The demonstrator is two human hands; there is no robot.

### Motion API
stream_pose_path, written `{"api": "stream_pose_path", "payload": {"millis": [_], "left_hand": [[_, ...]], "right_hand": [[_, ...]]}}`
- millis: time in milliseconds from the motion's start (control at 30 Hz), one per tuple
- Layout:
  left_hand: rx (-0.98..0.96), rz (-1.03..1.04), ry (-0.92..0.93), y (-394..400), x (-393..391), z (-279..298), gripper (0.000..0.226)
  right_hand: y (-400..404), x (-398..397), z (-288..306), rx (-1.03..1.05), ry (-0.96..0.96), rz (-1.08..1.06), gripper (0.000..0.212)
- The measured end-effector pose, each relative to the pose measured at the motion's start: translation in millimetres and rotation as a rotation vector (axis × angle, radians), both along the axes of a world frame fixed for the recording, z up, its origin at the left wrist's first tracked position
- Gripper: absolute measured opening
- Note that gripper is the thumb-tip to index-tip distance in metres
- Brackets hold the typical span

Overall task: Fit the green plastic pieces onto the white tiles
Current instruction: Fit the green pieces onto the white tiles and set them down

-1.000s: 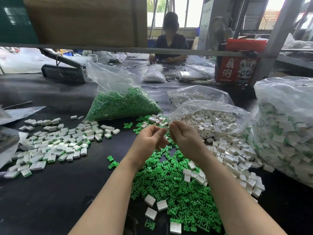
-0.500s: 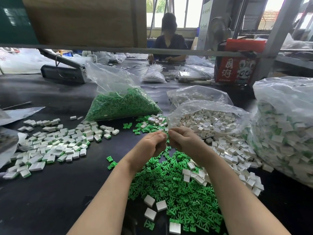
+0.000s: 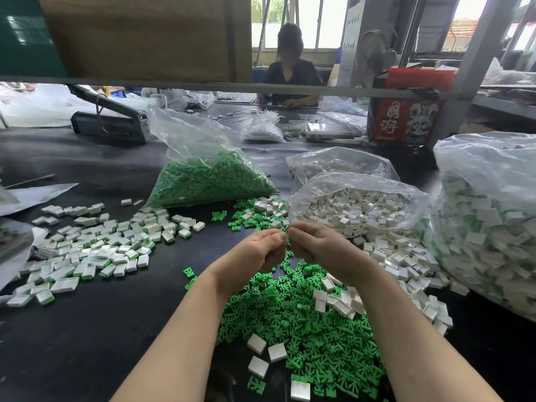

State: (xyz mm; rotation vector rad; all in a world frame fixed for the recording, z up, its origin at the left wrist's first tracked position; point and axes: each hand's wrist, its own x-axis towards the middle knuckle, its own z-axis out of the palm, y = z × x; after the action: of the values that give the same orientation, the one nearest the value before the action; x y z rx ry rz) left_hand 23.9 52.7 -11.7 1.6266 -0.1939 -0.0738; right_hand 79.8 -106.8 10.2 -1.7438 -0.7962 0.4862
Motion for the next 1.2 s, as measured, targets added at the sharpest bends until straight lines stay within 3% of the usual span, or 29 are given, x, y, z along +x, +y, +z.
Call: {"api": "stream_pose_path", "payload": {"millis": [400,567,700,833,933,1100,1200], "left_hand": [[-0.034,0.039,0.073,1,0,0,0.038],[-0.225,0.104,0.233,6,4,0,0.037],[-0.374,0.067,0.361,11,4,3,0.040],[-0.439,0.000,0.423,17,1,6,0.035],[-0.464,-0.019,0.368,22,0,8,0.030],[-0.250,0.102,0.147,14,0,5,0.029],[-0.204,0.129,0.068,7,-1,9,0.024]], "right_hand": [[5,0,-2,-0.077,-0.056,-0.023,0.029],[13,1,-6,-0.208,-0.461,-0.155,0.033],[13,3,-10,-0.297,-0.748,-0.135,0.026],[8,5,-13,-0.277,-0.902,-0.113,0.027],[2,10,-12,-0.187,-0.809,-0.171,0.032],[12,5,-7,0.105,-0.295,-0.251,0.038],[15,3,-5,0.202,-0.113,-0.209,0.039]]}}
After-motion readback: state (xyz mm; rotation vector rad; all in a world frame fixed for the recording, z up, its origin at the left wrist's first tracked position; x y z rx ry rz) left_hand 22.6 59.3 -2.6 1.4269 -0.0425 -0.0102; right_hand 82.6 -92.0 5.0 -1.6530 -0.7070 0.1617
